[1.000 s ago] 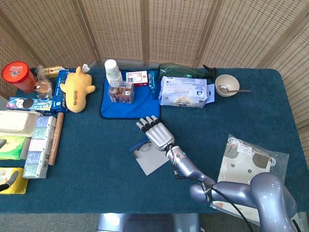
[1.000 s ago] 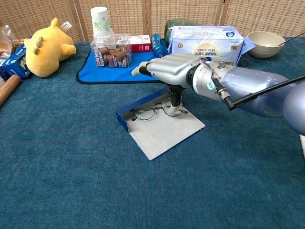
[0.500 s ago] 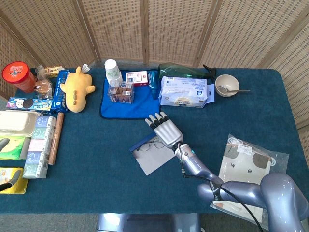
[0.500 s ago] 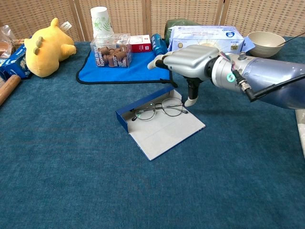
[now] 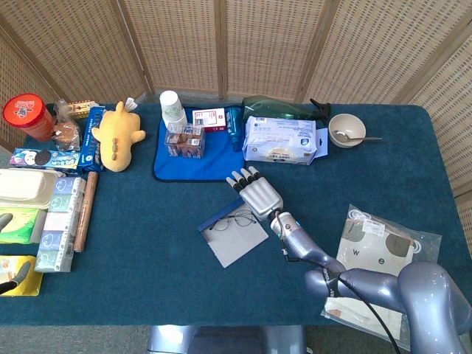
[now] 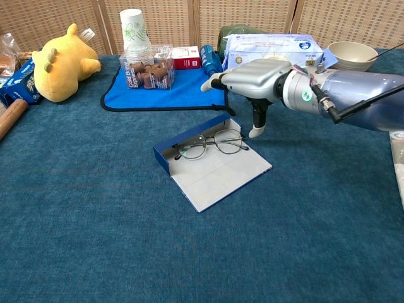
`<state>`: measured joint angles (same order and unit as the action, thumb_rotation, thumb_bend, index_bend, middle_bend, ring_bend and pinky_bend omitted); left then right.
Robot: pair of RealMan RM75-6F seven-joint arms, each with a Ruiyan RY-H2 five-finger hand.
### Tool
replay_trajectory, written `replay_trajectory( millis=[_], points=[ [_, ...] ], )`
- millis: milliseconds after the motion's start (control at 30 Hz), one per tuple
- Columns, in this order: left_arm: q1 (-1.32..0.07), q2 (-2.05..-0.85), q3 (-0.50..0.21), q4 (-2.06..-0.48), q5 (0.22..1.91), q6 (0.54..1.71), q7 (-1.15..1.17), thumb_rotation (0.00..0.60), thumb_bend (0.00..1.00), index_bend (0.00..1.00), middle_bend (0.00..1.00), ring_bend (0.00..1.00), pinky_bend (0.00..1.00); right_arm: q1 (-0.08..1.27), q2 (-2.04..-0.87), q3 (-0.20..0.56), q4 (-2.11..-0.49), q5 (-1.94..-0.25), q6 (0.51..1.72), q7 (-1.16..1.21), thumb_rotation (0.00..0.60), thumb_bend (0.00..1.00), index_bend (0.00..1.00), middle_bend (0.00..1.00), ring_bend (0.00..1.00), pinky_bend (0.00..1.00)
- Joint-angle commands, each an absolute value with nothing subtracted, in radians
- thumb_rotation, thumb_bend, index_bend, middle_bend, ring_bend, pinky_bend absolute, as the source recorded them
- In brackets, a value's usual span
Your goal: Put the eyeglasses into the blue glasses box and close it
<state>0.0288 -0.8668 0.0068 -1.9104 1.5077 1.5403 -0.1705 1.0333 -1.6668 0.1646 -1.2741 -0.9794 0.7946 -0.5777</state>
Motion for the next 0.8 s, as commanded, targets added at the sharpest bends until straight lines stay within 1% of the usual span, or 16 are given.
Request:
replay_trajectory(
  millis=[33,267,500,667,800],
  points=[
    [0.031,-0.866,0.008,-1.907,1.507,1.543,-0.174,0.6,0.29,0.01,0.1,0.0,0.0,1.043,-1.683,0.17,-1.254,-0.982,0.781,-0.566,0.6,0.13,0.0,0.01,0.0,0.1],
    [0.033,-0.869,0.008,-1.886,1.503,1.539,-0.194,0.6,0.29,0.01,0.1,0.0,0.0,1.073,-1.737,0.185,-1.222,-0.968,0.77,-0.576,0.6,0.13,0.0,0.01,0.0,0.1],
    [0.033,-0.872,0.006,-1.87,1.502,1.54,-0.205,0.6,0.29,0.01,0.1,0.0,0.0,1.091,-1.754,0.195,-1.223,-0.953,0.775,-0.598,0.6,0.13,0.0,0.01,0.0,0.1],
    [0.031,-0.873,0.004,-1.866,1.503,1.538,-0.213,0.6,0.29,0.01,0.1,0.0,0.0,1.092,-1.736,0.199,-1.25,-0.937,0.793,-0.62,0.6,0.13,0.0,0.01,0.0,0.1],
    [0.023,-0.877,0.001,-1.868,1.51,1.533,-0.213,0.6,0.29,0.01,0.1,0.0,0.0,1.076,-1.705,0.193,-1.313,-0.92,0.829,-0.645,0.6,0.13,0.0,0.01,0.0,0.1]
  ],
)
